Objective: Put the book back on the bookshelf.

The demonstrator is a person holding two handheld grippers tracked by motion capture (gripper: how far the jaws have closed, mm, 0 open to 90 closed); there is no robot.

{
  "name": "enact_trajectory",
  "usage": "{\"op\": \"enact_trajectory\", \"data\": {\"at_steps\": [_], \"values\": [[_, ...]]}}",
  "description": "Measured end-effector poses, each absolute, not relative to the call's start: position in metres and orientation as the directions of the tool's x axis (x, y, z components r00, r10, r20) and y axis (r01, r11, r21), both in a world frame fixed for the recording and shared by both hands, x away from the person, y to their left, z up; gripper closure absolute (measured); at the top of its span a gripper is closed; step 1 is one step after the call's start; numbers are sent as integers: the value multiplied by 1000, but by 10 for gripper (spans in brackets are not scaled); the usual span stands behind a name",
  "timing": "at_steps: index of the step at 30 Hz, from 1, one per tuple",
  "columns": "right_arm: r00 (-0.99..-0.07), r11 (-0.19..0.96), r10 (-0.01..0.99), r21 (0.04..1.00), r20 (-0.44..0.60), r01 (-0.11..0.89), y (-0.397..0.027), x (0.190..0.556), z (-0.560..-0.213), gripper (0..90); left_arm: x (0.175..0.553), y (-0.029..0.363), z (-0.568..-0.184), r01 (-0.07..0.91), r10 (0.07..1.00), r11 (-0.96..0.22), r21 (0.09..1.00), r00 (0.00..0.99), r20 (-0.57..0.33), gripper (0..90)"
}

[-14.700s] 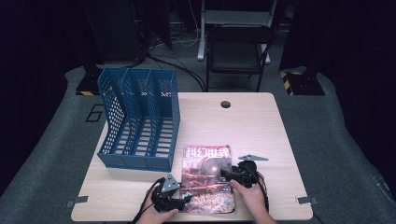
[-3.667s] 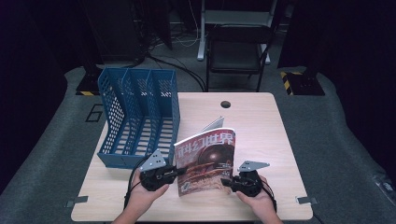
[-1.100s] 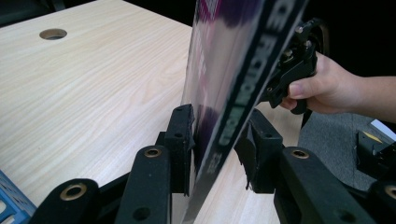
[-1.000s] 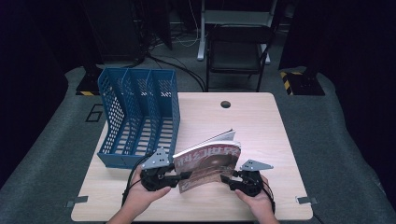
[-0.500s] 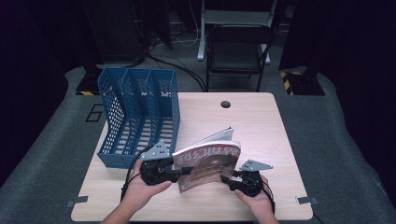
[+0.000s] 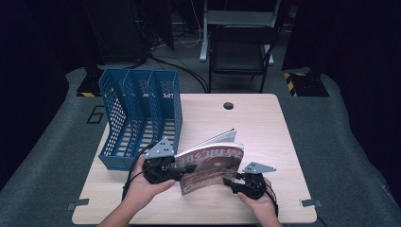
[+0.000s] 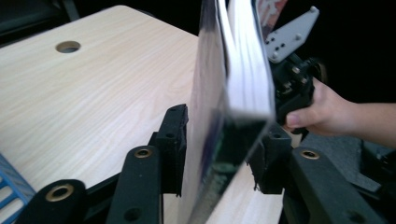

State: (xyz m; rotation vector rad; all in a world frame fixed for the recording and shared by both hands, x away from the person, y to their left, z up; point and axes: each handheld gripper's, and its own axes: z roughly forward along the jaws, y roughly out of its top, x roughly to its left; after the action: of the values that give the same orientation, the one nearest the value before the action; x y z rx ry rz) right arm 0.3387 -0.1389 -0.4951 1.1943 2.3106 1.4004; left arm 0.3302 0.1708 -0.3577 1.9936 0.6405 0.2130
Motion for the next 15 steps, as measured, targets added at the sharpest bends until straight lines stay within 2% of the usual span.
{"op": "enact_trajectory", "data": {"at_steps": [6, 15], "values": [[-660, 232, 713, 810, 234, 538, -139, 339, -495, 538, 332, 170, -357, 365, 535, -373, 853, 836, -124, 502], [-659, 228, 713, 810, 238, 540, -139, 340, -495, 536, 332, 169, -355, 365, 501, -368, 855, 853, -148, 441]]}}
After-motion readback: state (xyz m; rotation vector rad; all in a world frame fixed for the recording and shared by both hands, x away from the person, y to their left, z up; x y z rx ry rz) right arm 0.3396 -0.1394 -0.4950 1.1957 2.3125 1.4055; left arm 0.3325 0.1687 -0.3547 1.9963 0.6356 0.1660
